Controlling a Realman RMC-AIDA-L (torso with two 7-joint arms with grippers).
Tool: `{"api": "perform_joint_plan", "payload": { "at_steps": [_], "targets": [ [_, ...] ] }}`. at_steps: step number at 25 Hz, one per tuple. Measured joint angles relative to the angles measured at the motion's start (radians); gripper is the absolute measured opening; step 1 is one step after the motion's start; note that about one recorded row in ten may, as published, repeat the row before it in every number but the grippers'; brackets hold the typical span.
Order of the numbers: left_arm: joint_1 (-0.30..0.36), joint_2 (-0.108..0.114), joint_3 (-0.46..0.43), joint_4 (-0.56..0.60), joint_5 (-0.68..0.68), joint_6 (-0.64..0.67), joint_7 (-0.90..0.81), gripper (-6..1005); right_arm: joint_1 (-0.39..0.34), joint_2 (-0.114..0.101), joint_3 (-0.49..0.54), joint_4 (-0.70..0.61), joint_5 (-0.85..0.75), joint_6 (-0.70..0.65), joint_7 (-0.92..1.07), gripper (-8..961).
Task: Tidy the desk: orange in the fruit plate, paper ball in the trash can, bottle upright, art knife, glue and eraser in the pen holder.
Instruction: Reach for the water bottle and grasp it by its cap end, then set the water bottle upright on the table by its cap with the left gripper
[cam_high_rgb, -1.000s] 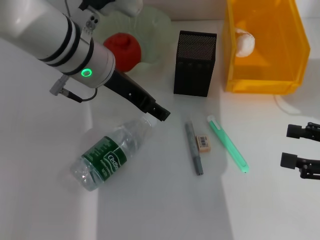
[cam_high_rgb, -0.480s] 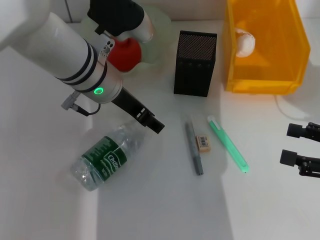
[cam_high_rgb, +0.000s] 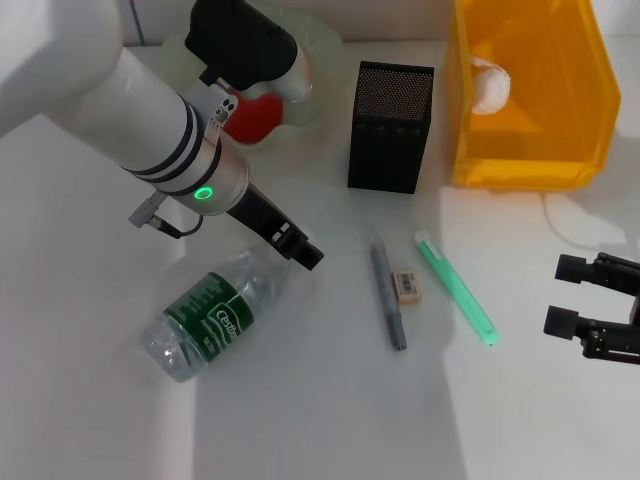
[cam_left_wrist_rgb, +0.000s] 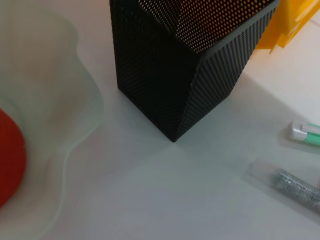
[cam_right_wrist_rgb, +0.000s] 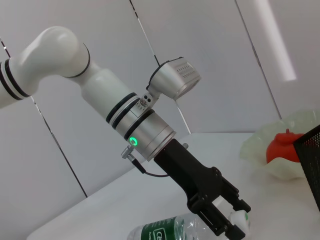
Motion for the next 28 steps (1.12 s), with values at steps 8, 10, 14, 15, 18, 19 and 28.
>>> {"api": "perform_joint_plan", "payload": {
  "at_steps": [8,10,14,15,18,19,28],
  "targets": [
    [-0.001,0.000,0.004,-0.001,0.002,0.007,-0.001,624,0.000,-0.001,0.008,0.017,0.000,-0.001,-0.012,828],
    [0.000,0.000,0.009,-0.001,0.002,0.009,-0.001,573,0.000,-0.002,0.008,0.024,0.000,-0.001,-0.012,827],
    [0.002,0.000,0.013,0.004,0.002,0.013,-0.008,471,0.001,-0.004,0.009,0.031,0.000,-0.001,-0.014,826],
    [0.013,0.000,0.013,0.033,0.002,0.032,-0.008,446,0.001,-0.005,0.009,0.036,0.000,-0.001,-0.018,825],
    [0.025,0.001,0.013,0.061,0.003,0.043,-0.004,444,0.000,-0.005,0.009,0.039,0.000,-0.001,-0.025,824],
    [0.033,0.002,0.013,0.078,0.002,0.048,-0.001,444,0.000,-0.006,0.009,0.040,0.000,-0.001,-0.027,824],
    [0.187,0.010,-0.072,0.319,-0.087,0.088,0.138,442,0.004,-0.005,0.009,0.063,0.000,0.000,-0.040,821]
  ]
}}
